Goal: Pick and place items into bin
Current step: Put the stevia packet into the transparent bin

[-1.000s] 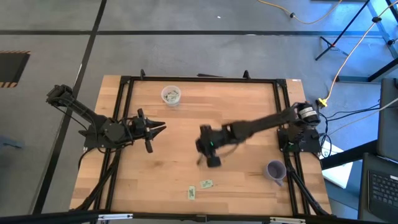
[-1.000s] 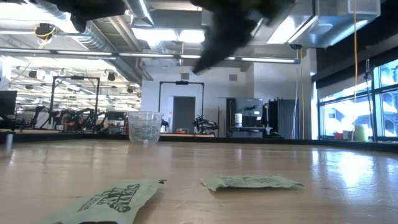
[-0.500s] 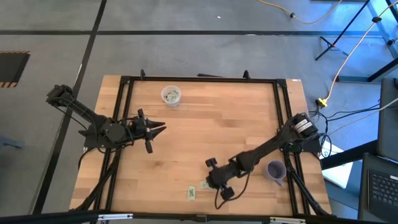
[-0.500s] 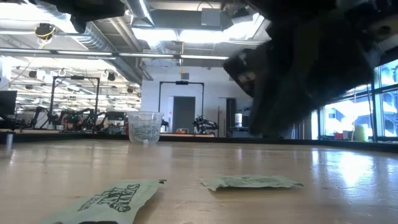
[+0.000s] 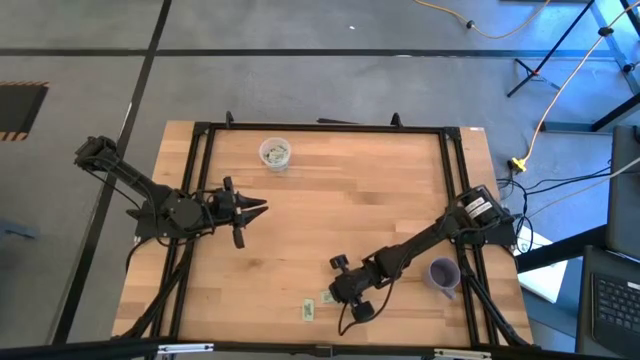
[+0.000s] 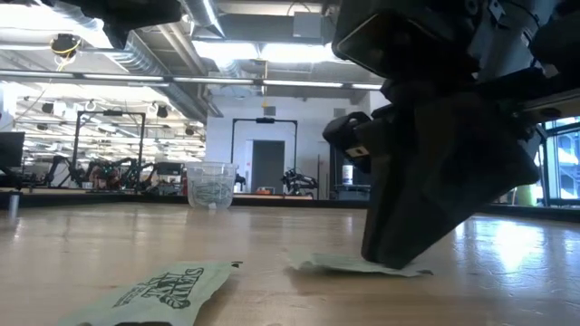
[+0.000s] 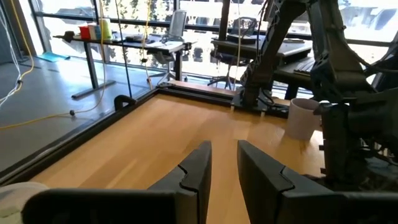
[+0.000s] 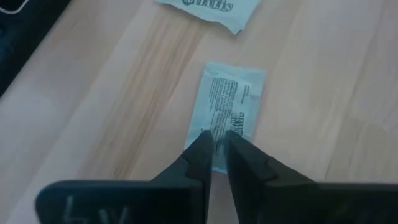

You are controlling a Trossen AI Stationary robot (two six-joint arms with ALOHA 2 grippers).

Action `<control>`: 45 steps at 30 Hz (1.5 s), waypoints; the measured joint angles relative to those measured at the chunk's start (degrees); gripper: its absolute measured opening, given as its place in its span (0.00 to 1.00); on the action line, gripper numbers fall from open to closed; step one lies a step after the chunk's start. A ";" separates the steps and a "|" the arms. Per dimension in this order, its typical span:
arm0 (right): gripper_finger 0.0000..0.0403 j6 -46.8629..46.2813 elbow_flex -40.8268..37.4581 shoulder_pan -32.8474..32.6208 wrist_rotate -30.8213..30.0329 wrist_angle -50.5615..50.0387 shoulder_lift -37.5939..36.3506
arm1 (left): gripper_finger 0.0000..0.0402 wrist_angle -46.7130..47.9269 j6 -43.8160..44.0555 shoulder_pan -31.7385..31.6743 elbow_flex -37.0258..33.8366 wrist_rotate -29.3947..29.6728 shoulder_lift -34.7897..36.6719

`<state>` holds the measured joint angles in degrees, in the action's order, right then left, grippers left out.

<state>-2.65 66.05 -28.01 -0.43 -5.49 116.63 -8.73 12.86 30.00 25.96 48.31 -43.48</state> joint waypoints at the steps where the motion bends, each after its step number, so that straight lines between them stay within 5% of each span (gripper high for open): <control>1: 0.12 -0.07 0.02 0.00 -0.06 0.04 0.37 | 0.18 0.00 0.00 0.00 0.00 0.00 0.00; 25: 0.00 -0.24 -0.45 1.74 0.09 -2.79 -1.79 | 0.18 0.02 -0.05 0.00 0.00 0.18 0.00; 38: 0.00 1.39 -0.46 14.08 -4.29 -2.01 -17.13 | 0.18 0.00 -0.02 0.02 0.00 0.04 0.00; 45: 0.00 1.44 10.01 25.48 -8.10 -3.11 -20.73 | 0.18 -0.27 0.00 0.00 0.02 0.00 -0.02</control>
<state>-1.21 76.06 -2.53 -8.54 -8.60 95.90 -9.00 12.86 30.00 25.98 48.32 -43.51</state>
